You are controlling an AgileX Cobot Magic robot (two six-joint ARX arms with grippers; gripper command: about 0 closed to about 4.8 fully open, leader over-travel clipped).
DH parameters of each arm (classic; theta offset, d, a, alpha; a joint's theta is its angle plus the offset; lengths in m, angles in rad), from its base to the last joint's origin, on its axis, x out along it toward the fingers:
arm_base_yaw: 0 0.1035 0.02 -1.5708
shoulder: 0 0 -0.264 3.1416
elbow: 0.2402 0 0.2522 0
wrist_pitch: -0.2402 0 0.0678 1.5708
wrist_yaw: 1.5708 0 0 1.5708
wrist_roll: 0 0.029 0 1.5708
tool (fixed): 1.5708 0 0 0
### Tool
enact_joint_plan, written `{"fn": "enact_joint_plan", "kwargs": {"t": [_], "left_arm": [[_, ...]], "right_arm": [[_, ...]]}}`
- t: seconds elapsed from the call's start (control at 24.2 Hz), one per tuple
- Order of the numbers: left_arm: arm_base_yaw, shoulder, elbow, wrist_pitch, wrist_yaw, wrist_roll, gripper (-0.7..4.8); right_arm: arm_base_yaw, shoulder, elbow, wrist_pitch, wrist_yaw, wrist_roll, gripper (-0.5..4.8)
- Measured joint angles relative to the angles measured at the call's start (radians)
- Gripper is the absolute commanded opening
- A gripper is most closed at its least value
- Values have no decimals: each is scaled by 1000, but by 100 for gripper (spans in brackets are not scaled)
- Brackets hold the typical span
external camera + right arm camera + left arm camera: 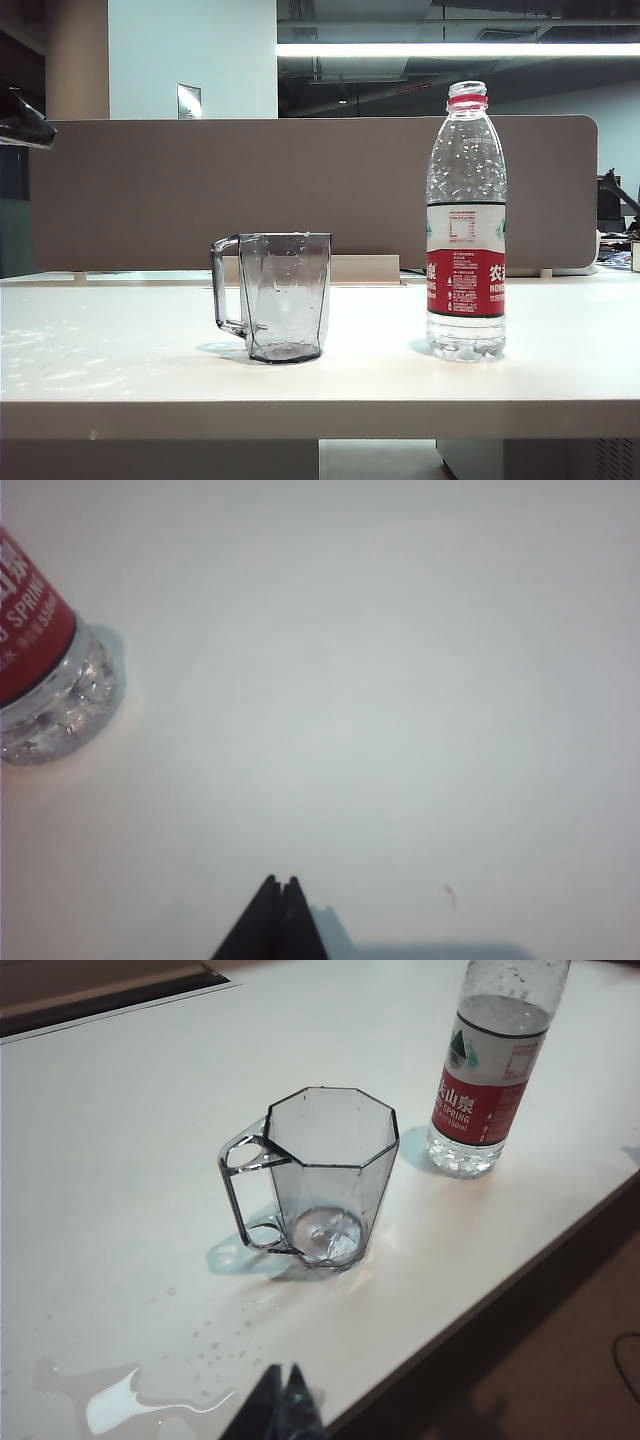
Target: Pick up the mineral water bottle on the table and pour water into the mug until it's half full.
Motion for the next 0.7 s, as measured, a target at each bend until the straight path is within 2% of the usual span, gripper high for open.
{"fn": "enact_joint_plan", "kwargs": {"t": [0.21,0.7], "left_arm": [[0,0,0,0,0,0,-1],[0,0,0,0,0,0,-1]], "right_arm": [[23,34,0,72,-20,8,21],[66,97,0,81,-51,16,21]]}}
